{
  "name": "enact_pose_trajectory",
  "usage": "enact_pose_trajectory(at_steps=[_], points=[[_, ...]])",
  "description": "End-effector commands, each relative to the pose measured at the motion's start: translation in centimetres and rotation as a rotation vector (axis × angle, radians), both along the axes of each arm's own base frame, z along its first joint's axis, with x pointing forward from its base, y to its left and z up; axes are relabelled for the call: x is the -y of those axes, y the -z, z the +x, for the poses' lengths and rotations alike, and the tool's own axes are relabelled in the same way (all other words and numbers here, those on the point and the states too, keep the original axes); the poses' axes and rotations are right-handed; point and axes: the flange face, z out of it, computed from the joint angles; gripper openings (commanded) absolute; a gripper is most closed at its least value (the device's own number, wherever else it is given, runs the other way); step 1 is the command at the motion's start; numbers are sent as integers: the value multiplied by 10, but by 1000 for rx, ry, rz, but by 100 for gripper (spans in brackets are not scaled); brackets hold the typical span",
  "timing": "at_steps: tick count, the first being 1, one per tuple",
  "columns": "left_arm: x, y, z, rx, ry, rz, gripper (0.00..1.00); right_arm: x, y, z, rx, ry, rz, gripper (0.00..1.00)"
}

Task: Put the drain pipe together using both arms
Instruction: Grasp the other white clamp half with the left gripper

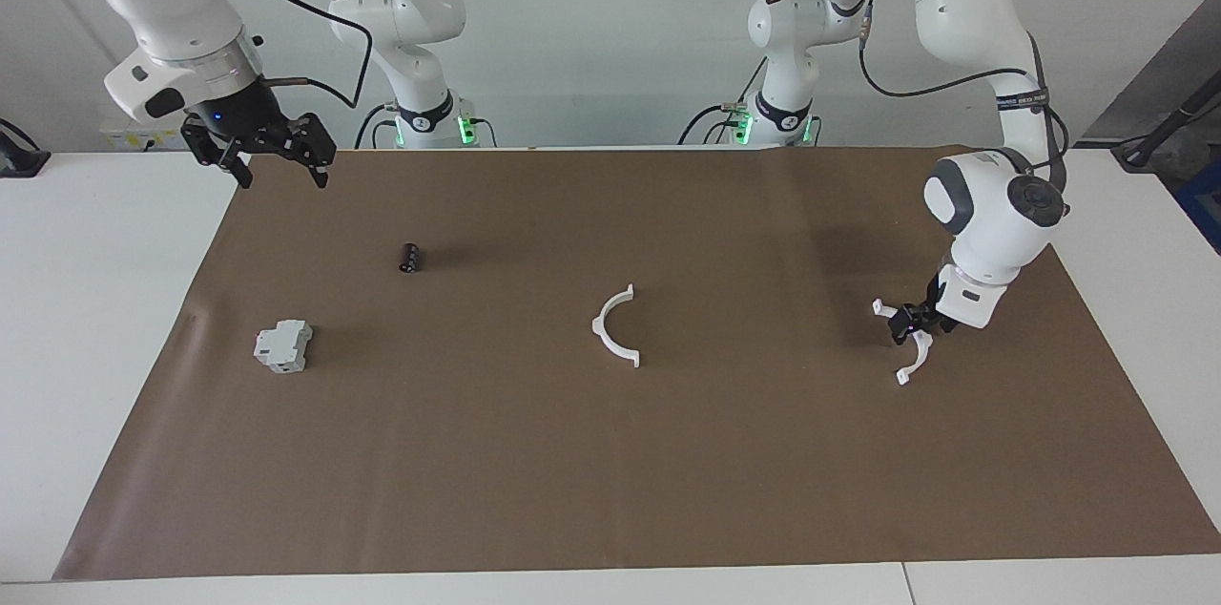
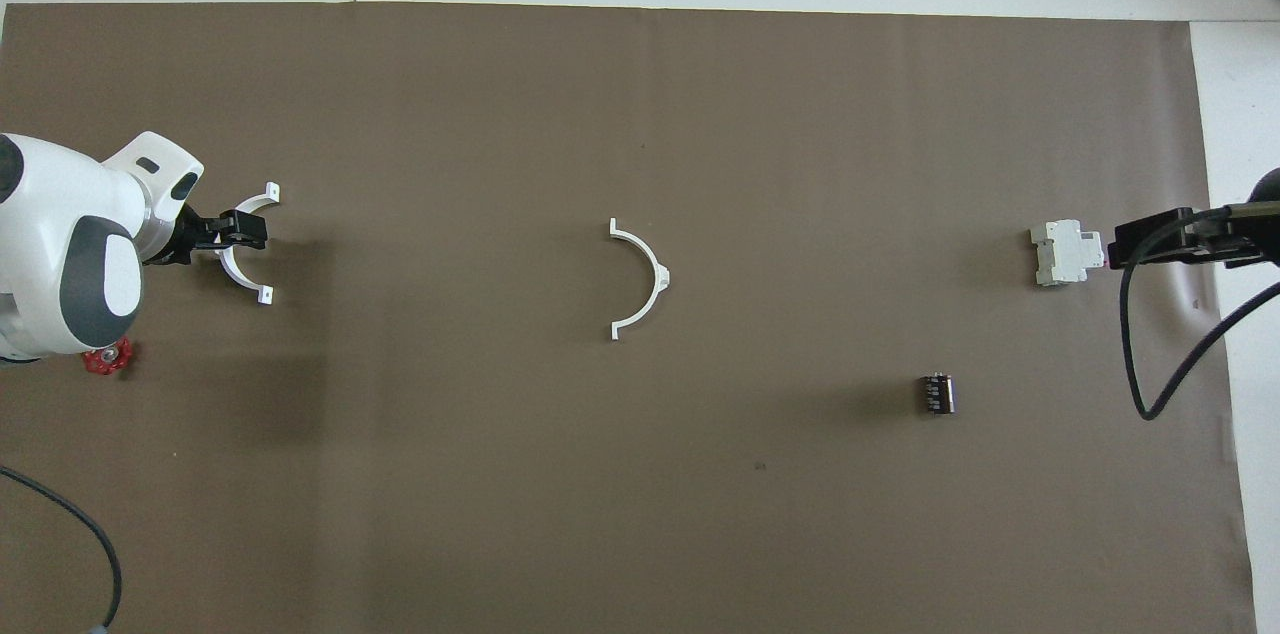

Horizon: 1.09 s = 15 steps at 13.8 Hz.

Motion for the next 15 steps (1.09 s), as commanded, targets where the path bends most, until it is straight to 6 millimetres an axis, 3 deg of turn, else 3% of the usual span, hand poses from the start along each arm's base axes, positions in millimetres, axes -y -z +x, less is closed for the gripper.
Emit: enact_pose_trajectory(at_steps=[1,7,15], points=[[3,-4,-8,17,-14,2,95,2,-4,-3,-4,-3,-14,100],[1,-5,-7,26,1,5,77,6,-4,-3,-4,5,-14,100],[2,-12,-1,49,102,13,75,6,-4,-3,-4,5,-14,100]])
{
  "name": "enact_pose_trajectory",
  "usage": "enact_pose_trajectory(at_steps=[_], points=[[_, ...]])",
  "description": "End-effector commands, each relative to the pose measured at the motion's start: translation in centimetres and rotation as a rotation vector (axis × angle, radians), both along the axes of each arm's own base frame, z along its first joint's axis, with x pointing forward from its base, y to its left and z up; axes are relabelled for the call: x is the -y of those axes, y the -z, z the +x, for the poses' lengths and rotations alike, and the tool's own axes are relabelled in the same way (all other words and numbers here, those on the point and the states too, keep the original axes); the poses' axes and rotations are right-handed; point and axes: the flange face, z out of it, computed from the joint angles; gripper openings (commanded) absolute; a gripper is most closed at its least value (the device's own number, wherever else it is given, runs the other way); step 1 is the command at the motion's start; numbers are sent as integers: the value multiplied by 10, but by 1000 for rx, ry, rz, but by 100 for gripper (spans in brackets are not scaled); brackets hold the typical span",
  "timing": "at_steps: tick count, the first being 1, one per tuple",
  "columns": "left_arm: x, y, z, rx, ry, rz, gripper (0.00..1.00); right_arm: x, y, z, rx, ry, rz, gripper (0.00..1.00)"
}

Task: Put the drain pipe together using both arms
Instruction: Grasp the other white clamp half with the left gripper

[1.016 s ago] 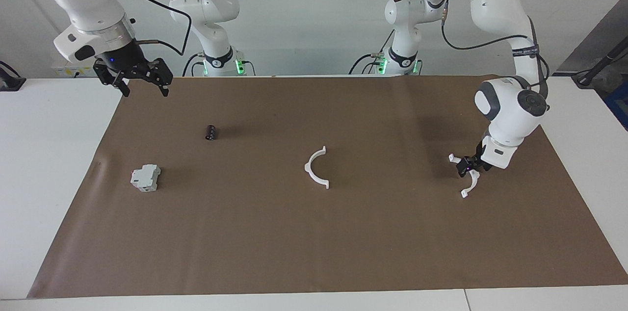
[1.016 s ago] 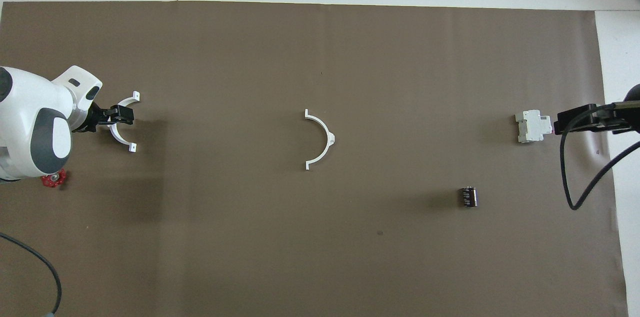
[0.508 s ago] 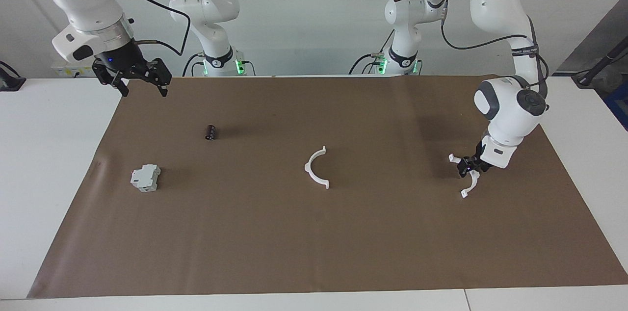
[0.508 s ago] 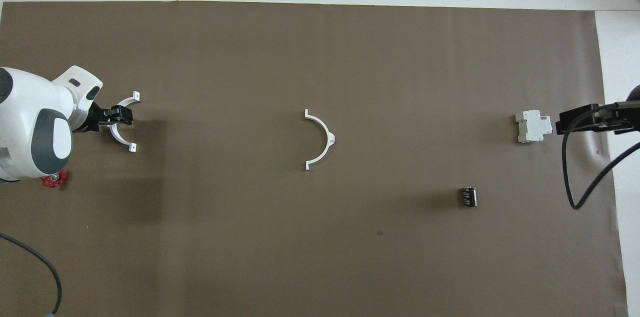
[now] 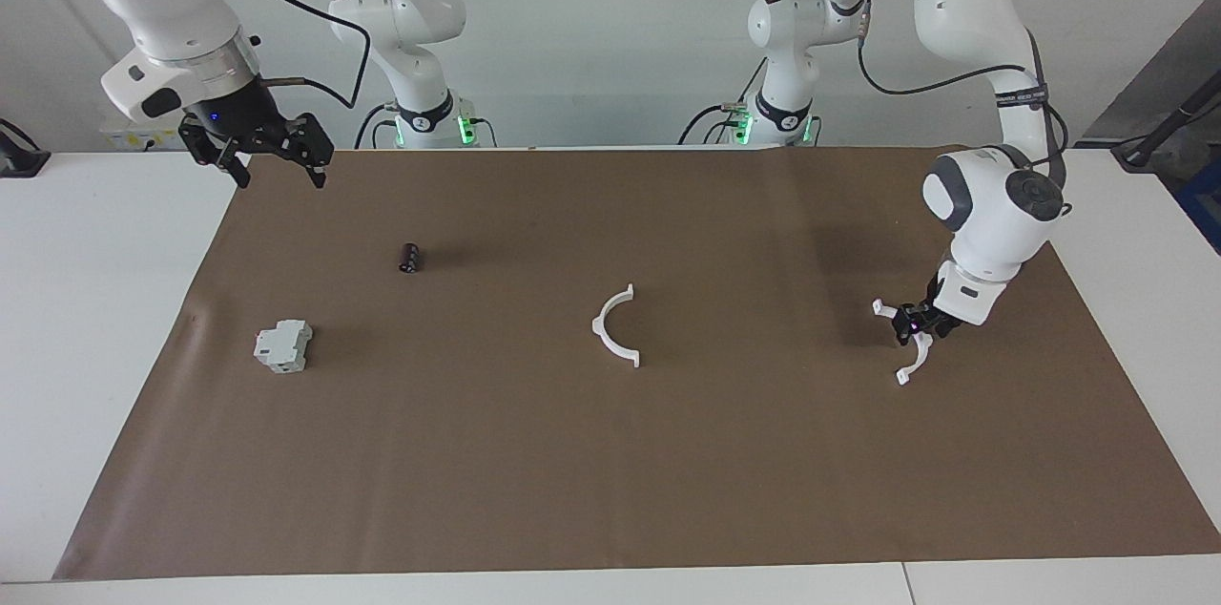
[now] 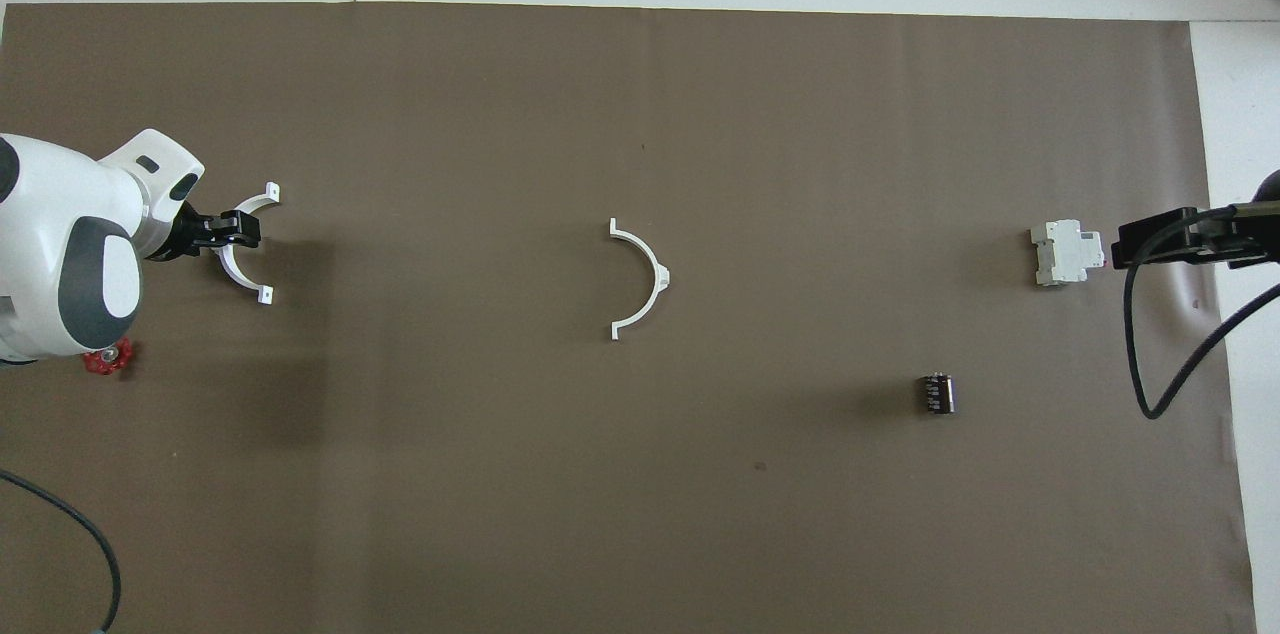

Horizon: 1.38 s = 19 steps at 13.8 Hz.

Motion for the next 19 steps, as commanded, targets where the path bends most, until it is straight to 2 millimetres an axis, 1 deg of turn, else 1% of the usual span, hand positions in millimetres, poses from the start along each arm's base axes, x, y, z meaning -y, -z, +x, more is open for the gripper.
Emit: enact_pose_trajectory(at_steps=[1,5,9,10,11,12,16,17,18,19], points=[[1,-4,-1,31,31,7,75,4,-4,-3,-4,1,-14,100],[2,6,4,63,33,8,75,4,-4,-3,-4,1,-14,100],[1,9,4,74,33,9,75,4,-4,-3,-4,1,-14,100],[1,9,3,69,33,9,73,3,-4,-3,-4,-1,-14,100],[2,10,2,66,33,8,69,4,-4,-3,-4,1,-14,100],[2,10,2,66,33,8,64,4,-4,-3,-4,1,-14,100],[3,1,2,56,39,8,13,4,-4,-3,-4,1,-14,100],[3,-1,2,53,39,8,5,4,-4,-3,-4,1,-14,100],[4,-4,3,48,38,7,2,4,-4,-3,-4,1,-14,100],[7,-8,4,48,34,6,0,4,-4,-3,-4,1,-14,100]])
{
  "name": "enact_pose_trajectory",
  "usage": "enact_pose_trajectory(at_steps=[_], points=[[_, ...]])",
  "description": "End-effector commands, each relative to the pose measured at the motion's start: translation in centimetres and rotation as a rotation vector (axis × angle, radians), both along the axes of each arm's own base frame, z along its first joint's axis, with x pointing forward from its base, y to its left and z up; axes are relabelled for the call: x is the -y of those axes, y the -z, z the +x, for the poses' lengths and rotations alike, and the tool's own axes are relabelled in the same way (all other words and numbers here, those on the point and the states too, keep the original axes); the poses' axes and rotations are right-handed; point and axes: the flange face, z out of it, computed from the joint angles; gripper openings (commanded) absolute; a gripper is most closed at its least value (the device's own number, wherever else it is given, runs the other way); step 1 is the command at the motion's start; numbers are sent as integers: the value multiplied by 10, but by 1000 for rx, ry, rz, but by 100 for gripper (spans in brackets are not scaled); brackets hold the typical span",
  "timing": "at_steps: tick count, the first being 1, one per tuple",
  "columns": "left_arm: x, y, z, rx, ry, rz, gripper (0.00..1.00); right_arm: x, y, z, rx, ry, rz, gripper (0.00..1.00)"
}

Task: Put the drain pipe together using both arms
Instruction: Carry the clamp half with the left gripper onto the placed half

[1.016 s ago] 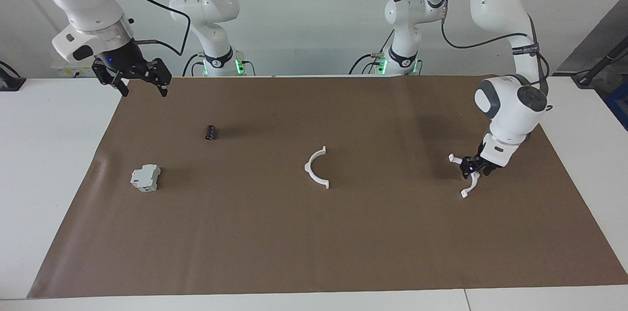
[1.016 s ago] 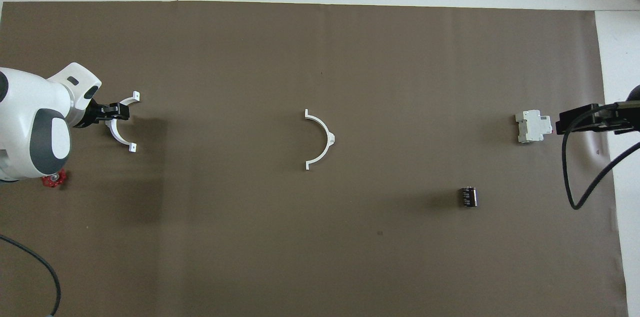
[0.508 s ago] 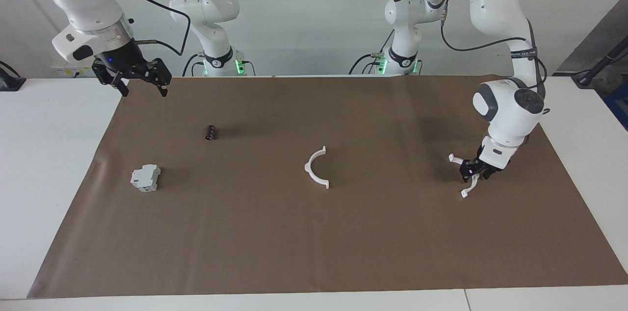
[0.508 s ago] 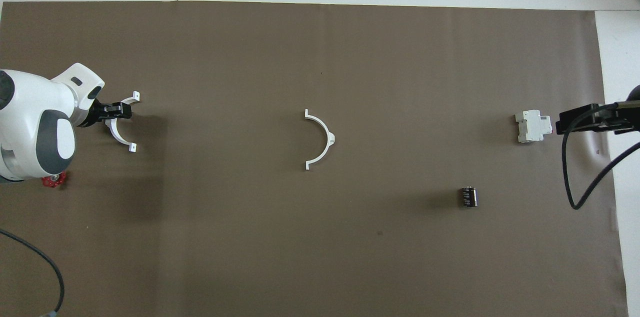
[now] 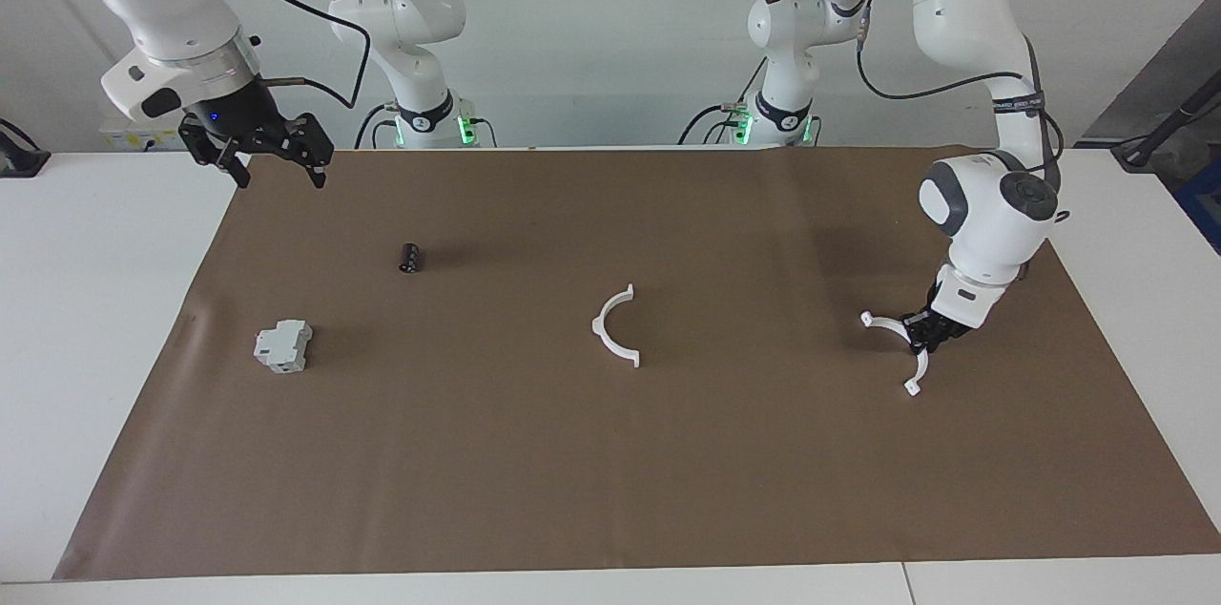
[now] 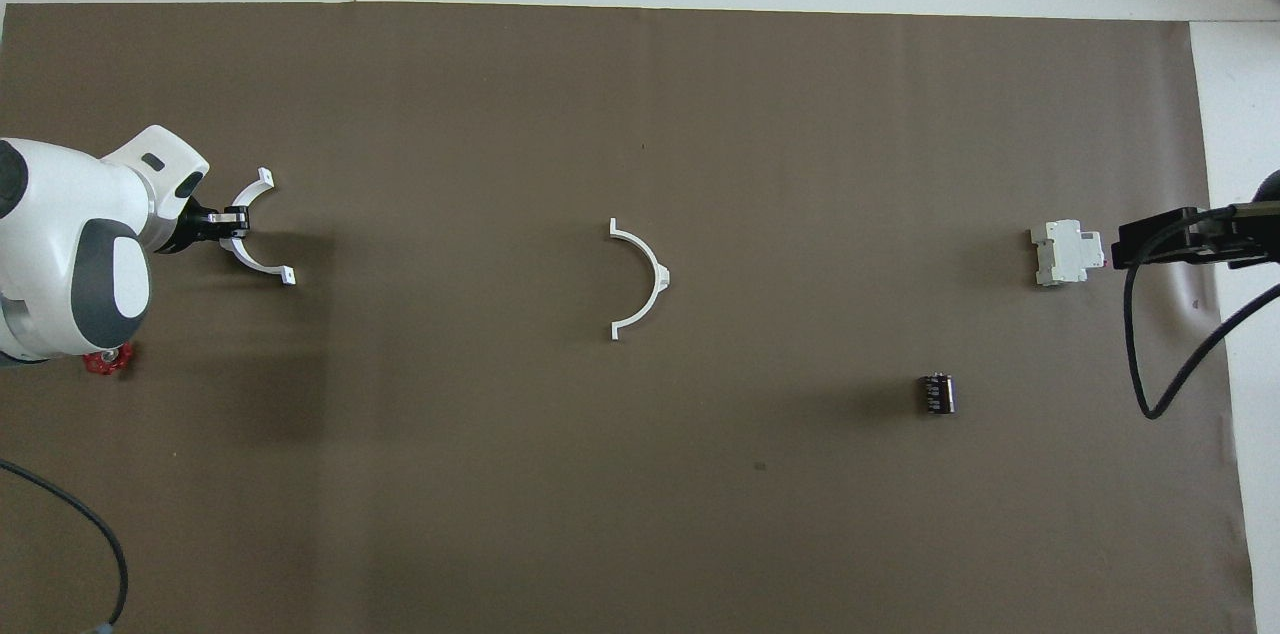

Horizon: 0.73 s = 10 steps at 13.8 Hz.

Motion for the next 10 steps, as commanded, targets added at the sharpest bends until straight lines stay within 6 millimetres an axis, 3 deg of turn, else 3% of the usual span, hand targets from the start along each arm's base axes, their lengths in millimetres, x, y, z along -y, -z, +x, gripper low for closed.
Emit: enact_pose_trajectory(at_steps=[1,4,10], points=[[12,-18,-1,-7,13,2,0,4,-4,-3,-4,1,-14,100],[38,-30,1,-37,-24,-8,0,4,-4,-3,-4,1,-14,100],[166,-29,-13,-69,-88,-26,0,4,-4,-3,-4,1,-14,100]])
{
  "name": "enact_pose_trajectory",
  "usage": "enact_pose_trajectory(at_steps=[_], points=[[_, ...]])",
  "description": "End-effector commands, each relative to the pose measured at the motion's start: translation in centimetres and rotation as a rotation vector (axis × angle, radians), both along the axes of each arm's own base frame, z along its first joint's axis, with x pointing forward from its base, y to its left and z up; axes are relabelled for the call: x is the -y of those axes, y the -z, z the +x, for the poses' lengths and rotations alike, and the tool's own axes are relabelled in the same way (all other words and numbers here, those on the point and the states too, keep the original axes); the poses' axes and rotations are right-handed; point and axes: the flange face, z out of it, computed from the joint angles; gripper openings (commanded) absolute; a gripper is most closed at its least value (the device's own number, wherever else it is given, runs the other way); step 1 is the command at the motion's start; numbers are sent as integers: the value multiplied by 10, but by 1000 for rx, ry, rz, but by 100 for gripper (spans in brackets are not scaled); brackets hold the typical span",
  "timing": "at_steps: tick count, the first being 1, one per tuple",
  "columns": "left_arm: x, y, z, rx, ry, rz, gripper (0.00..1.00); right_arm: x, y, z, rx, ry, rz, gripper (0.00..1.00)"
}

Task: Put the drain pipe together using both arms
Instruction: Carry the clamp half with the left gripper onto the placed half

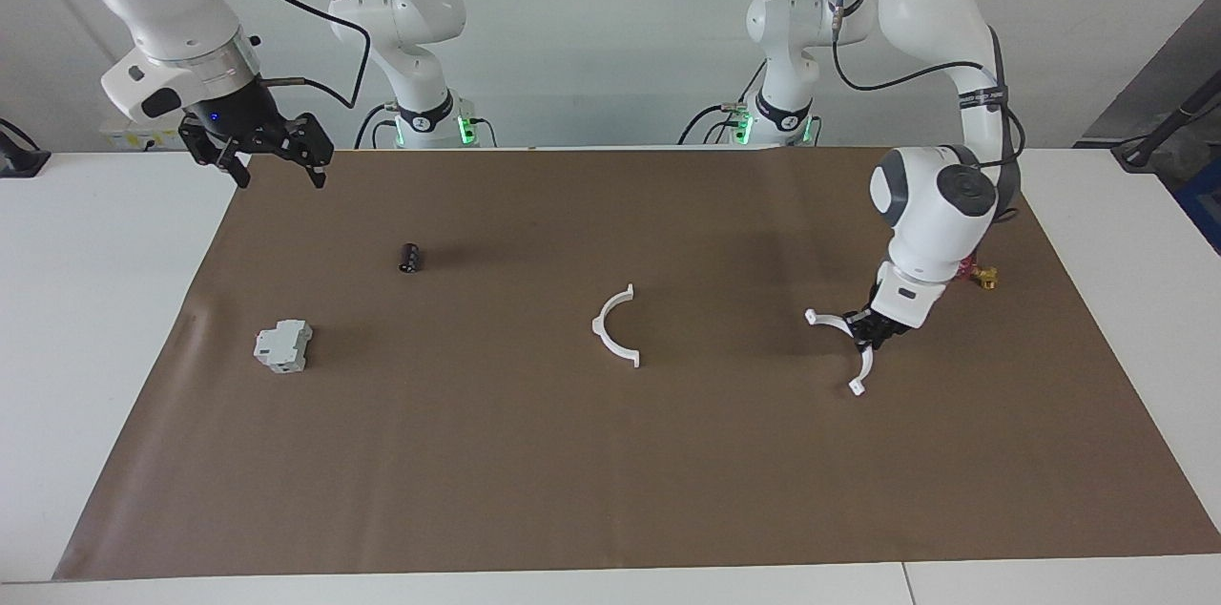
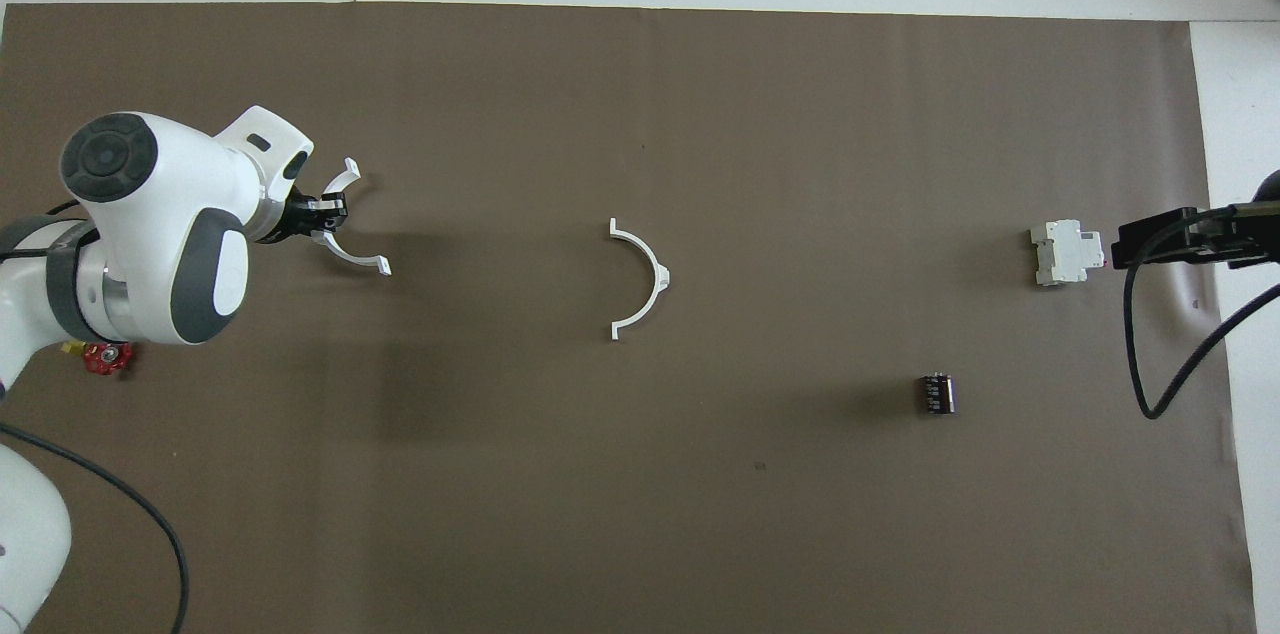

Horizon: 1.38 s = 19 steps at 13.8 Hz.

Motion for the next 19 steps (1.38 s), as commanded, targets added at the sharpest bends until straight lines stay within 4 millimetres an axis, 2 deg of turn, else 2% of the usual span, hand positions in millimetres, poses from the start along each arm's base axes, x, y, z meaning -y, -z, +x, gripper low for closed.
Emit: enact_pose_trajectory(at_steps=[1,2,6,10,13,16,17,19], points=[[38,-12,-12,-34,10,23,0,4,-4,-3,-4,1,-14,100],[46,-15,-11,-32,55,51,0,3,-4,-3,-4,-1,-14,100],[120,-14,-11,-11,180,40,0,4,-4,-3,-4,1,-14,100],[165,-17,-21,2,248,40,0,4,-4,-3,-4,1,-14,100],[183,-10,-26,-2,263,36,0,4,-4,-3,-4,1,-14,100],[193,-1,-22,-14,271,37,0,4,-4,-3,-4,1,-14,100],[207,0,-29,-12,300,44,0,4,-4,-3,-4,1,-14,100],[216,4,-35,0,286,78,0,4,-4,-3,-4,1,-14,100]])
